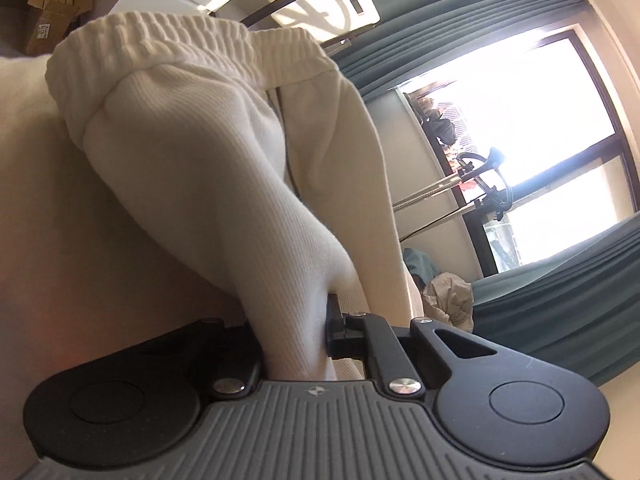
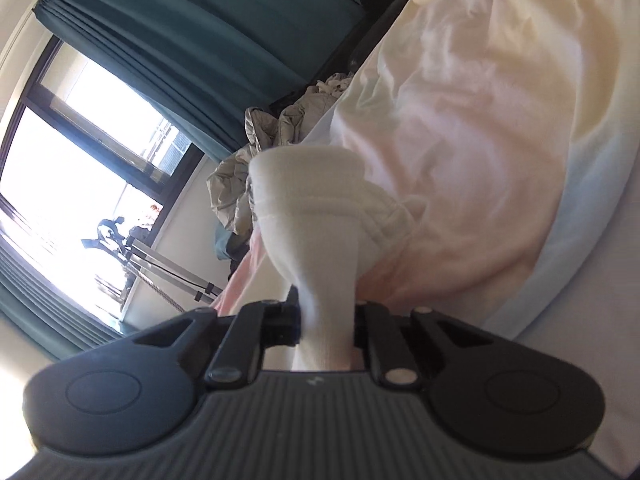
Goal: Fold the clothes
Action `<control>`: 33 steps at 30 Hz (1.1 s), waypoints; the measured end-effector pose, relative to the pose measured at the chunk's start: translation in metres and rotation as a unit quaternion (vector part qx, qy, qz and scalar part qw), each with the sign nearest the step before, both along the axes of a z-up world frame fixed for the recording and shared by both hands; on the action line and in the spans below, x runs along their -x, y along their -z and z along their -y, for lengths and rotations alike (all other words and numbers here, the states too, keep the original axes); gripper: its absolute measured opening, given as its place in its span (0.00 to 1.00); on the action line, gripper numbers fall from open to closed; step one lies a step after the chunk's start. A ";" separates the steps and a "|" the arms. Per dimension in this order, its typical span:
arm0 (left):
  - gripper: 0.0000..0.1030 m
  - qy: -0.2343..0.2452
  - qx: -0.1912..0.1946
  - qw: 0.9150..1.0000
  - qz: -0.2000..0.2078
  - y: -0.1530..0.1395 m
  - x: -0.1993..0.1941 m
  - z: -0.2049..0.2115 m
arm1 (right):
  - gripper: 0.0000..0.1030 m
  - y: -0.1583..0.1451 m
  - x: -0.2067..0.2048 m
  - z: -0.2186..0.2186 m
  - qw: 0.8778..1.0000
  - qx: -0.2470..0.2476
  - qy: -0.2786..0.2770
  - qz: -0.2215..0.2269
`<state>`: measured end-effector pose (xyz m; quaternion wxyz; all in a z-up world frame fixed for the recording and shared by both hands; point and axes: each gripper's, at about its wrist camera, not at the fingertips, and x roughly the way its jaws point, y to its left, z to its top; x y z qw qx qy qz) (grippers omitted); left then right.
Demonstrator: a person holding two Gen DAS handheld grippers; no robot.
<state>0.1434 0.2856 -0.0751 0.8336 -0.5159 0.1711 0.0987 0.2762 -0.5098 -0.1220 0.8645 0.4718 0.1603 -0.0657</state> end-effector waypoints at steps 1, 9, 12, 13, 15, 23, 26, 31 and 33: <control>0.07 0.001 0.005 1.000 0.003 -0.005 0.005 -0.002 | 0.11 -0.005 0.008 0.001 1.000 -0.004 0.004 0.001; 0.06 0.023 -0.011 0.999 -0.027 -0.041 0.053 -0.019 | 0.11 -0.038 0.075 0.014 0.998 -0.047 0.035 -0.016; 0.06 0.058 -0.035 0.995 -0.078 -0.039 0.056 -0.020 | 0.11 -0.032 0.088 0.017 0.997 -0.035 0.027 -0.057; 0.06 0.065 -0.047 0.992 -0.093 -0.038 0.058 -0.020 | 0.11 -0.028 0.090 0.017 0.997 -0.028 0.021 -0.071; 0.08 0.071 -0.077 0.989 -0.108 -0.041 0.064 -0.016 | 0.11 -0.016 0.092 0.020 0.996 -0.027 0.019 -0.084; 0.42 0.089 -0.217 0.964 -0.122 -0.081 0.093 0.044 | 0.12 0.011 0.092 0.025 0.995 -0.040 0.016 -0.087; 0.54 0.096 -0.287 0.948 -0.098 -0.097 0.100 0.083 | 0.12 0.013 0.092 0.024 0.996 -0.037 0.013 -0.081; 0.57 0.147 -0.359 0.919 -0.062 -0.102 0.074 0.158 | 0.12 0.016 0.095 0.026 0.996 -0.037 0.009 -0.074; 0.58 0.169 -0.365 0.913 -0.062 -0.093 0.057 0.183 | 0.12 0.016 0.095 0.027 0.997 -0.038 0.008 -0.073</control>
